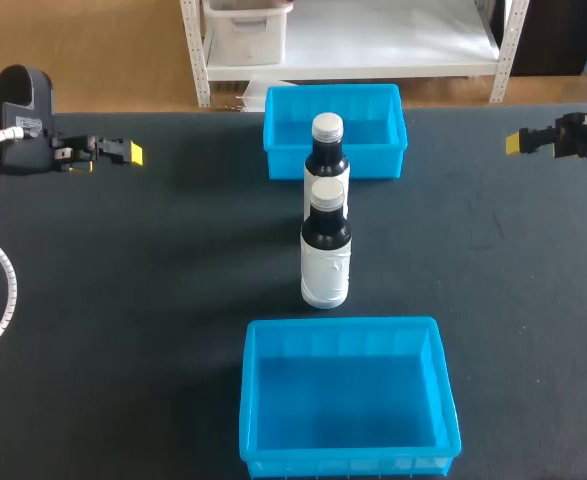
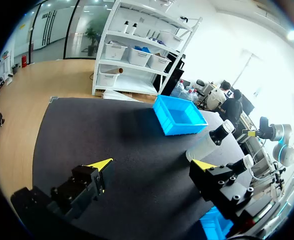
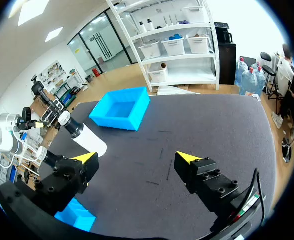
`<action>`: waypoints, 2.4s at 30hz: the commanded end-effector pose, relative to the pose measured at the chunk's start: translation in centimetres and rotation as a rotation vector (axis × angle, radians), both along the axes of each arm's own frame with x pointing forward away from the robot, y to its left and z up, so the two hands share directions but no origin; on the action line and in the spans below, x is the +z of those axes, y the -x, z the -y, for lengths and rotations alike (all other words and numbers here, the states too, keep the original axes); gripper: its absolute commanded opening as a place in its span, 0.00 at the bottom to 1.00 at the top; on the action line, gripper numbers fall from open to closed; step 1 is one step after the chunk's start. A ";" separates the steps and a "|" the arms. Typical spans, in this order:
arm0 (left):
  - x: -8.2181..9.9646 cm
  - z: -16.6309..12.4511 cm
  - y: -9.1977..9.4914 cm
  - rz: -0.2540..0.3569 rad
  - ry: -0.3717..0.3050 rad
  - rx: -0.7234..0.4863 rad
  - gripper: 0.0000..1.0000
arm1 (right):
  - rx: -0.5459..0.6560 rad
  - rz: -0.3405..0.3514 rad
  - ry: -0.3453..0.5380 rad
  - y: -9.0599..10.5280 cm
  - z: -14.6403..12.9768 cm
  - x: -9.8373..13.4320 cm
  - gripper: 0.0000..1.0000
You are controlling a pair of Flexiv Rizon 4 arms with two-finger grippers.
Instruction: Pick up the bottle, and place it in the far bin if it is heavy, or in the near bin if it is light.
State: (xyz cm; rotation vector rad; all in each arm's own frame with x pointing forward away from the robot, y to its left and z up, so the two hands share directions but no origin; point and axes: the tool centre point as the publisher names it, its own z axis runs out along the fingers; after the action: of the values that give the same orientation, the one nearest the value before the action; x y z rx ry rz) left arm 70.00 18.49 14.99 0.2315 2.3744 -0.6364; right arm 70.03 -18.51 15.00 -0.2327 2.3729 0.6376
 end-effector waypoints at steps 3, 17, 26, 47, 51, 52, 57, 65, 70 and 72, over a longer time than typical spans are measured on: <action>0.0 0.0 0.0 0.000 0.000 0.000 1.00 | 0.000 0.000 0.000 0.0 0.0 0.0 1.00; 0.0 0.0 0.0 0.000 0.000 0.000 1.00 | 0.000 0.000 0.000 0.0 0.0 0.0 1.00; 0.0 0.0 0.0 0.000 0.000 0.000 1.00 | 0.763 0.030 0.016 0.3 -1.5 1.7 1.00; 0.0 0.0 0.0 0.000 0.000 0.000 1.00 | 1.008 0.107 0.071 1.9 -3.2 1.8 1.00; 0.0 0.0 0.0 0.000 0.000 0.000 1.00 | 1.118 0.260 0.061 3.4 -5.0 1.4 1.00; 0.0 0.0 0.0 0.000 0.000 0.000 1.00 | 1.116 0.286 0.060 3.5 -5.4 1.3 1.00; 0.0 0.0 0.0 0.000 0.000 0.000 1.00 | 1.107 0.335 0.107 4.7 -8.0 0.8 1.00; 0.0 0.0 0.0 0.000 0.000 0.000 1.00 | 1.089 0.355 0.141 6.9 -12.4 0.5 1.00; 0.0 0.0 0.0 0.000 0.000 0.000 1.00 | 1.062 0.353 0.124 7.8 -15.0 0.1 1.00; 0.0 0.0 0.0 0.000 0.000 0.000 1.00 | 1.068 0.357 0.105 8.1 -16.0 -0.1 1.00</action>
State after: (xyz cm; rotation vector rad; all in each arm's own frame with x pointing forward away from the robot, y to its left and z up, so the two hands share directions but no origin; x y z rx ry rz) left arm 70.00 18.49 14.99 0.2315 2.3744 -0.6364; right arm 62.35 -3.58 15.48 -1.5902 1.7935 0.8645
